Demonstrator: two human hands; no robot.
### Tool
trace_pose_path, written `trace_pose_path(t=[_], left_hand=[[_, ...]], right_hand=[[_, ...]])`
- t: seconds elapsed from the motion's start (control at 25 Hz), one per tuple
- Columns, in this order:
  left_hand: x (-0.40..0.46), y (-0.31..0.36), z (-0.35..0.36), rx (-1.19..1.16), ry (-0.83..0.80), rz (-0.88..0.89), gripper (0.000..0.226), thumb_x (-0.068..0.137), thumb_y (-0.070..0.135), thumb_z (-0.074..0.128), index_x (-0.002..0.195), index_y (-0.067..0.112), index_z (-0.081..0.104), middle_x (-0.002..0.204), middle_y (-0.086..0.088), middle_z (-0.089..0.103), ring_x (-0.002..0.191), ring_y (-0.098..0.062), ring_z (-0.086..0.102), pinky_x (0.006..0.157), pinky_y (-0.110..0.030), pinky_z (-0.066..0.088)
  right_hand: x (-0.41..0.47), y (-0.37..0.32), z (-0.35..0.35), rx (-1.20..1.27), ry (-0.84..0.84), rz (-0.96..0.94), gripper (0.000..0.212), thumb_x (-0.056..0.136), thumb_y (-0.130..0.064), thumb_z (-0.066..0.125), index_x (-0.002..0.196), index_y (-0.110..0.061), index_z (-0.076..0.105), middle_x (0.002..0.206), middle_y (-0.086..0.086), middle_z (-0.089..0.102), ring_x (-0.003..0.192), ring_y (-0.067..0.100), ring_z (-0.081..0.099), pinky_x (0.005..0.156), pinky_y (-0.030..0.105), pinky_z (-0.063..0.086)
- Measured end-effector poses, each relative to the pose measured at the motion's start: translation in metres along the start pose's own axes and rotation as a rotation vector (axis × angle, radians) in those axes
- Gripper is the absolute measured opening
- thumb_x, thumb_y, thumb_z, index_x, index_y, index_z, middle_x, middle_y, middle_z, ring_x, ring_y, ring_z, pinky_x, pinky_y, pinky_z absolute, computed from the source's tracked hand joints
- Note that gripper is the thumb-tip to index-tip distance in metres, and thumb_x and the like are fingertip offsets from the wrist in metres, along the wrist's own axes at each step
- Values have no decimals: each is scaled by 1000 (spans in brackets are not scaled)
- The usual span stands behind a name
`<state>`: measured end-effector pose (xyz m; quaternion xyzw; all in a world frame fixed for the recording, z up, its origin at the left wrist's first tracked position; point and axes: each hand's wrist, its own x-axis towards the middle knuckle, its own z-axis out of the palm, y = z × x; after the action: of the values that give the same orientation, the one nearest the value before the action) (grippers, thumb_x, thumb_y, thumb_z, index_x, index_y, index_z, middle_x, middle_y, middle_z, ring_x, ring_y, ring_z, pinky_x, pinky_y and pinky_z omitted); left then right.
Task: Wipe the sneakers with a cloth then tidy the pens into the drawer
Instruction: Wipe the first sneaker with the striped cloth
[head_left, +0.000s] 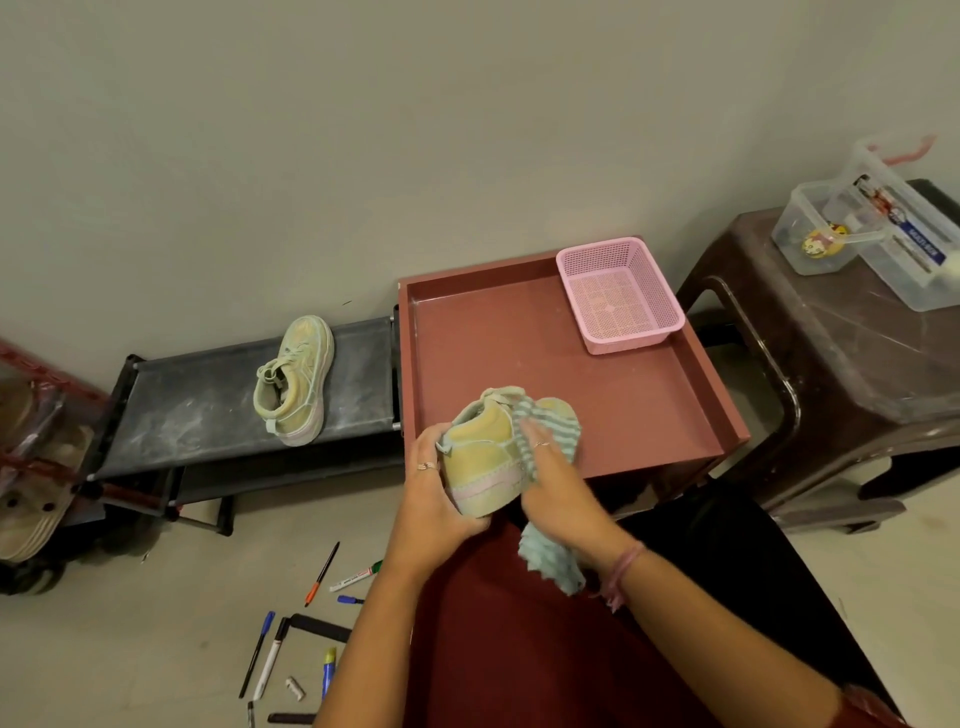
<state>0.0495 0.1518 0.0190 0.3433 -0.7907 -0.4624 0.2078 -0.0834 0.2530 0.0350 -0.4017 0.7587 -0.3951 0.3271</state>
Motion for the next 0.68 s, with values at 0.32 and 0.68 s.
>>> trace_pose_path(t=[0.32,0.68], left_hand=[[3,7,7,22,7,29,93,51,16,86,129,33,40,128,15,41,120,-14,49,94,-44,52],[14,9,10,32,98,-46,93,49,30,90,127,27,40,123,11,43,116,-9,50,97,-29,48]], right_hand=[[45,74,-35,-321,-25,-24,94,71,21,37,152,-19,13,159,-4,9,147,16,5,120,33,15],[-27,13,23,-160,-46,-285,98,73,21,32,144,-27,-17,154,-11,-25,140,5,-28,114,18,-8]])
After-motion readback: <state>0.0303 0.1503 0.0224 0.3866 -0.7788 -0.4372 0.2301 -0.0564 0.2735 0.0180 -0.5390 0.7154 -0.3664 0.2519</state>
